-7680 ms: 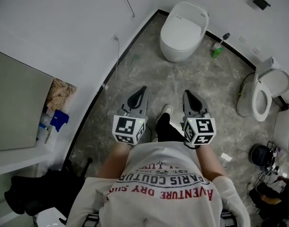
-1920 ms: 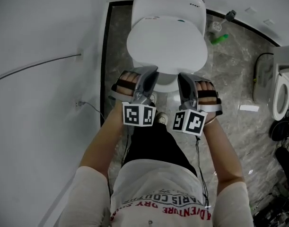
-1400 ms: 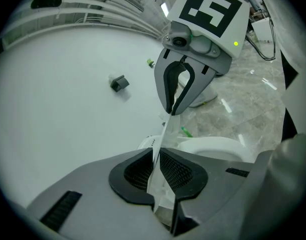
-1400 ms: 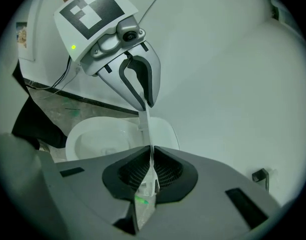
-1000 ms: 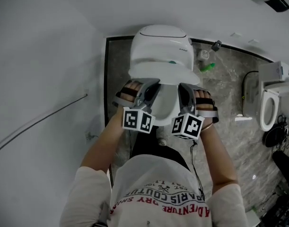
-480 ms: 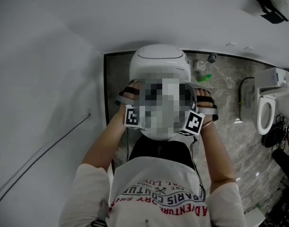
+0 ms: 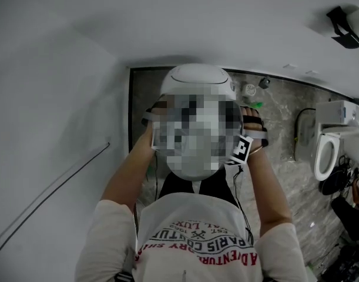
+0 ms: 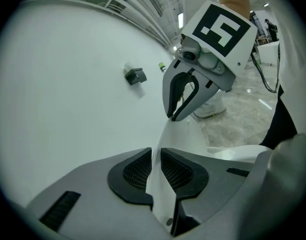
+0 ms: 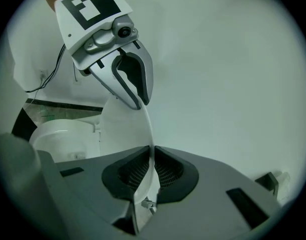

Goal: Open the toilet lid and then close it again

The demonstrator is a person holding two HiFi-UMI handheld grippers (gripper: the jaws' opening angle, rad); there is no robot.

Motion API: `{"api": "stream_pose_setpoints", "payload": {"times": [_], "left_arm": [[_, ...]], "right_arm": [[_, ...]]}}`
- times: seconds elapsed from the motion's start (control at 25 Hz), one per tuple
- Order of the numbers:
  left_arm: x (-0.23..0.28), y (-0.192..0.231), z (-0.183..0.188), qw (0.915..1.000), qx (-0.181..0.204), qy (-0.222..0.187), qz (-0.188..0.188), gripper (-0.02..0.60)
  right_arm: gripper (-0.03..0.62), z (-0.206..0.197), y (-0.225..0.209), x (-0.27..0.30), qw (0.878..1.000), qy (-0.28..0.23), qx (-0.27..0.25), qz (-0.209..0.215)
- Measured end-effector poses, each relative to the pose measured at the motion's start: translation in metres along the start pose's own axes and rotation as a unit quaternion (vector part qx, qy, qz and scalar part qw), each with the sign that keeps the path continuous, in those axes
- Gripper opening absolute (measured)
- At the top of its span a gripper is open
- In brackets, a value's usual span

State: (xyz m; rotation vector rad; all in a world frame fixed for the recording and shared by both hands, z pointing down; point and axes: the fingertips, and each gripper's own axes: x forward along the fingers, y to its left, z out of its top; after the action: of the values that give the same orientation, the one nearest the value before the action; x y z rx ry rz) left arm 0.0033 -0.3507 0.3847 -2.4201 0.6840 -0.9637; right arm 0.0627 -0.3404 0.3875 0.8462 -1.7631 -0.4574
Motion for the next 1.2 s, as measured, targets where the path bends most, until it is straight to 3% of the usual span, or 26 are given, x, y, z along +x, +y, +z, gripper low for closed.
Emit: {"api": "stream_pose_setpoints", "payload": {"times": [0.12,0.76,1.04,1.2], "left_arm": [[0.010,0.010,-0.003,0.9997,-0.024,0.005,0.000,0.066],[0.053,0.046,-0.023,0.9969,-0.057,0.052,0.014,0.076],[0.059,0.054,-0.027,0.9952,-0.065,0.071,0.021,0.087],[0.044,0.055,-0.026,0.9940,-0.081,0.070,0.020,0.145]], "right_arm": [[0.032,0.000,-0.008,0.010,1.000,-0.012,0.000,0.006],[0.032,-0.003,-0.039,0.058,0.998,-0.047,0.003,0.039],[0.032,-0.006,-0.047,0.063,0.997,-0.042,0.044,0.043],[0.032,0.003,-0.054,0.044,0.995,-0.054,0.078,0.039]]}}
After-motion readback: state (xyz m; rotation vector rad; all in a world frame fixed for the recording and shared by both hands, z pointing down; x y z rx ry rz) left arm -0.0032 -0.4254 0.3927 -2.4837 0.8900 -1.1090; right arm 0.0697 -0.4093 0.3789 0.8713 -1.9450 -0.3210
